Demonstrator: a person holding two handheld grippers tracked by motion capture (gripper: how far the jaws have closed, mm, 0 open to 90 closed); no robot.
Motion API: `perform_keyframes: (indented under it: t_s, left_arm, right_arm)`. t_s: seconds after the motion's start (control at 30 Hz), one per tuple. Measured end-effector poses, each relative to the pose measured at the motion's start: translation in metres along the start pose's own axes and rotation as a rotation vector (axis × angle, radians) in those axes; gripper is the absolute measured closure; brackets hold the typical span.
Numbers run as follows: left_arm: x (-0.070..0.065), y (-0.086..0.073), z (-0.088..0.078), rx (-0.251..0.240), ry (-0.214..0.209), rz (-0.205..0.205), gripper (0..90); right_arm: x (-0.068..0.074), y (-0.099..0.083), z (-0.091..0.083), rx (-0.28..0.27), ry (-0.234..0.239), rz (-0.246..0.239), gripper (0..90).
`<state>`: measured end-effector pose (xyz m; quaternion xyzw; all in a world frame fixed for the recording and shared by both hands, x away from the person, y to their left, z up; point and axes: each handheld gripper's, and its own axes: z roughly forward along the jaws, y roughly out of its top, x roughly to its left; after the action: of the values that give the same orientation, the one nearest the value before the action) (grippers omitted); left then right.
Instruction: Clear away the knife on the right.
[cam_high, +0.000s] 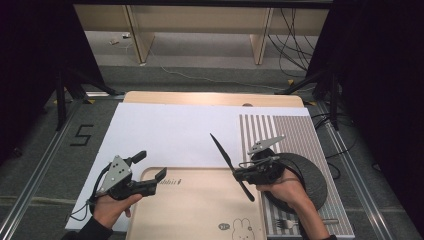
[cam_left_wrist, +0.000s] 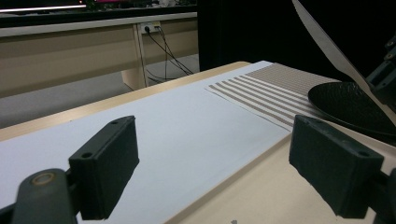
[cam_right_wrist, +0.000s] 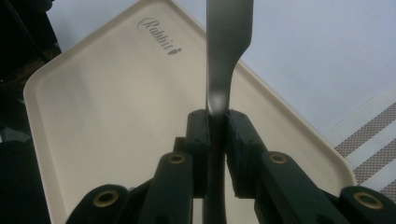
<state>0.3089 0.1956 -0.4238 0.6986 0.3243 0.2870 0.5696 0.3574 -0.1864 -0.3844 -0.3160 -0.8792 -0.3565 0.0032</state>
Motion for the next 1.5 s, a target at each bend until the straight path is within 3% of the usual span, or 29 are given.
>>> perform_keyframes:
  t_s: [0.27, 1.5]
  left_arm:
    - [0.0, 0.0, 0.0, -0.001, 0.0, 0.0, 15.6]
    - [0.0, 0.0, -0.001, -0.003, 0.0, -0.004, 15.6]
  right_arm:
    - [0.011, -0.004, 0.002, 0.004, 0.013, 0.004, 80.6]
    - [0.032, -0.026, 0.021, 0.07, 0.058, 0.041, 80.6]
